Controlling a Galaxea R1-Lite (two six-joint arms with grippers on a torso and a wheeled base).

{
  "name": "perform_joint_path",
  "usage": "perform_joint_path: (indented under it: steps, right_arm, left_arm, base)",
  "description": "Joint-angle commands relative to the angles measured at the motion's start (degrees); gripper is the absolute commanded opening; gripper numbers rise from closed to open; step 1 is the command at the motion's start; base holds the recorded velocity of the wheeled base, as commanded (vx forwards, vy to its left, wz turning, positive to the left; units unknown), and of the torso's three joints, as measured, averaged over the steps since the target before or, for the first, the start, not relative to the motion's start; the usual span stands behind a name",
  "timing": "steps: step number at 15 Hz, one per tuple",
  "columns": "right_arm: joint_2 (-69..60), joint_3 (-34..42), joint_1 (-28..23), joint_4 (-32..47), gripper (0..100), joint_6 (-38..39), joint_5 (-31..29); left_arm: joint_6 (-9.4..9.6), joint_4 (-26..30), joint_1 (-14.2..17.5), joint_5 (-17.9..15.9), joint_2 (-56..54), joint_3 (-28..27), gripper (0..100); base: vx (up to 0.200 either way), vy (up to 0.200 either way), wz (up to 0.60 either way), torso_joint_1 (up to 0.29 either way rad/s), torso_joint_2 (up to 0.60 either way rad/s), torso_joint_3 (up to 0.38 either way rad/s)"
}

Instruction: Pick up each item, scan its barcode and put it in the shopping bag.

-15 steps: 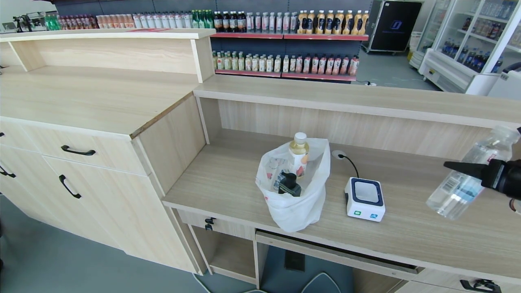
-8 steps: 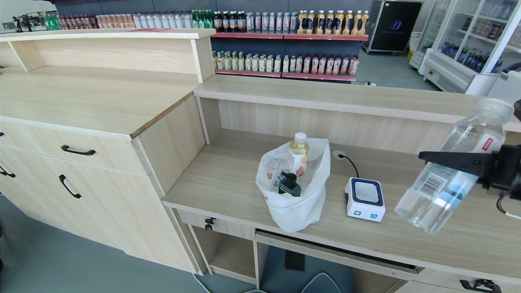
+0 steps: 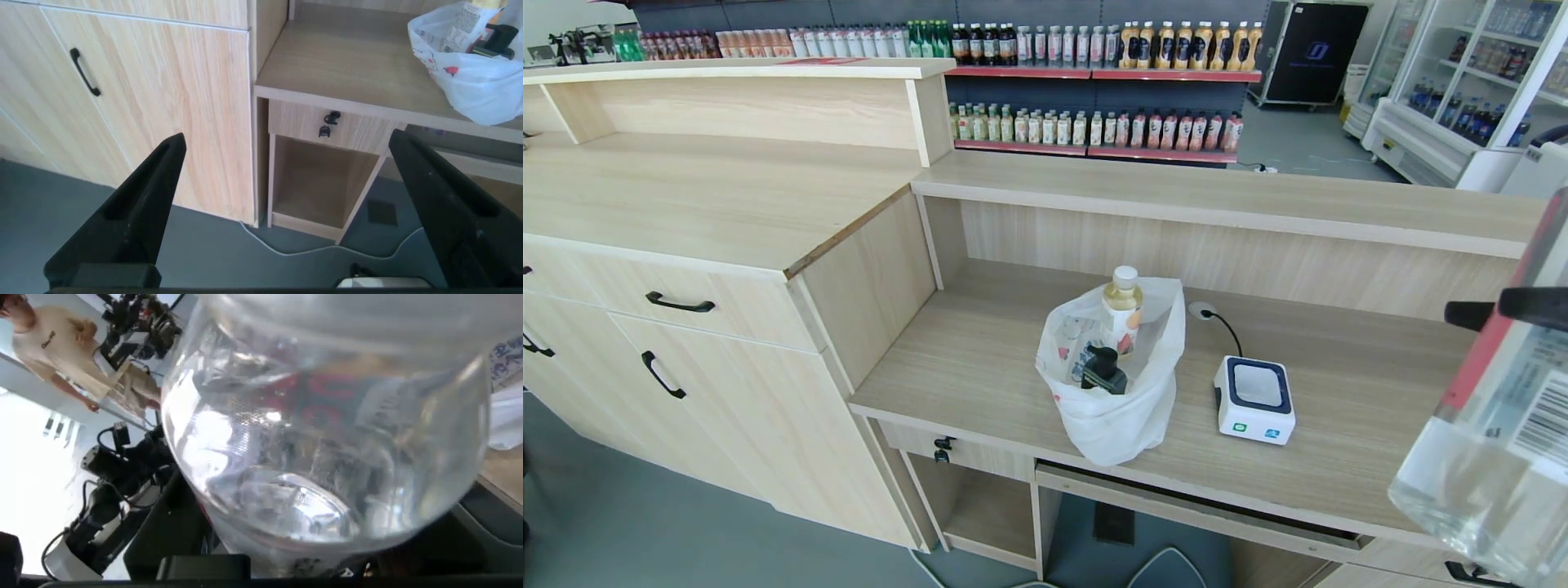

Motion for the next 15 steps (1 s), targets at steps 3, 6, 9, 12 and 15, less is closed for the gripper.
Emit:
perform_joint_path:
  steps: [3,6,9,12,15]
  right_arm:
    - [-3.1,0.1,3.1,0.5,0,0.0,0.0]
    - [-4.3,0.4,4.8,2.3,0,-0.1,0.0]
    - [-5.4,0.4,5.8,3.2,0,-0.1,0.0]
    - [-5.9,0.4,5.7,3.3,0,-0.1,-0.2]
    - [-6.6,0.6,5.6,3.4,0,-0.2,-0.2]
  left_arm:
    - [-0.01,0.0,0.0,0.0,0.0,0.0,100]
    - [-0.01,-0.1,0.0,0.0,0.0,0.0,100]
    - [-0.01,0.0,0.0,0.0,0.0,0.0,100]
    - [-0.01,0.0,0.0,0.0,0.0,0.0,100]
    - [-0.01,0.0,0.0,0.0,0.0,0.0,100]
  base:
    - [0.000,0.000,0.00,0.000,0.00,0.000]
    - [0.000,0.000,0.00,0.000,0.00,0.000]
    - [0.000,0.000,0.00,0.000,0.00,0.000]
    - [0.000,0.000,0.00,0.000,0.00,0.000]
    - [0.000,0.000,0.00,0.000,0.00,0.000]
